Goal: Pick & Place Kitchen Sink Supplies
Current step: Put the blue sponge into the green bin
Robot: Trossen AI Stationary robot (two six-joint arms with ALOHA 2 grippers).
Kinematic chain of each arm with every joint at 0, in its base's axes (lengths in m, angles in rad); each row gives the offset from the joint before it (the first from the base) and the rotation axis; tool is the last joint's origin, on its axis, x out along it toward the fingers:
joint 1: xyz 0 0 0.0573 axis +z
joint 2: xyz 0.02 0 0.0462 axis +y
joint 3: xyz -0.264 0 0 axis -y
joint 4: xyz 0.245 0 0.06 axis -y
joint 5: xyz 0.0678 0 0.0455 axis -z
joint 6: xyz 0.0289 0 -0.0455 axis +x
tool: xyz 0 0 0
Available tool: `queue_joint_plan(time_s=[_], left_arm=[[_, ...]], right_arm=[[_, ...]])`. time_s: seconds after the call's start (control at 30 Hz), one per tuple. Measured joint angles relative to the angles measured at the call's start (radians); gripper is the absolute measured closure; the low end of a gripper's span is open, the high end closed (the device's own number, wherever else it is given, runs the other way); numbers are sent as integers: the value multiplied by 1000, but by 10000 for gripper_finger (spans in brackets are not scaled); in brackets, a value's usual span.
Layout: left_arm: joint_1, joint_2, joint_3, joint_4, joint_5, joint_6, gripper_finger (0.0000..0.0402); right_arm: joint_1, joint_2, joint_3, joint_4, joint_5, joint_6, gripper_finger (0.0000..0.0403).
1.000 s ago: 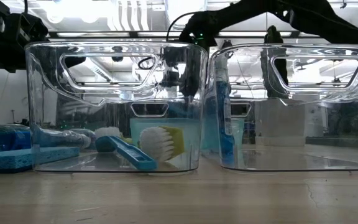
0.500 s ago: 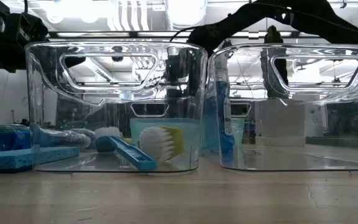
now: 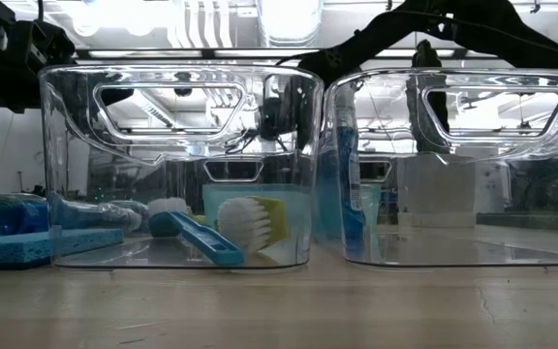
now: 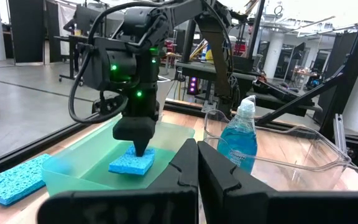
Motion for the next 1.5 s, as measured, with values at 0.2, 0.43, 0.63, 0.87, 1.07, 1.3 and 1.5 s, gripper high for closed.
queue_joint_plan(time_s=[0.2, 0.43, 0.63, 0.87, 1.07, 1.3, 1.5], left_arm=[[0, 0, 0, 0, 0, 0, 401], [0, 0, 0, 0, 0, 0, 401], [0, 0, 0, 0, 0, 0, 401], [0, 0, 0, 0, 0, 0, 401], [0, 0, 0, 0, 0, 0, 401], [0, 0, 0, 0, 0, 0, 401], [0, 0, 0, 0, 0, 0, 401]], right_arm=[[-1, 0, 3, 6, 8, -2, 394], [0, 0, 3, 11, 9, -18, 375], [0, 0, 5, 12, 4, -19, 314], [14, 0, 69, 12, -34, -27, 264], [21, -2, 163, 1, -33, -39, 249], [18, -2, 284, 12, -25, -23, 247], [10, -3, 315, 163, -18, 29, 261]])
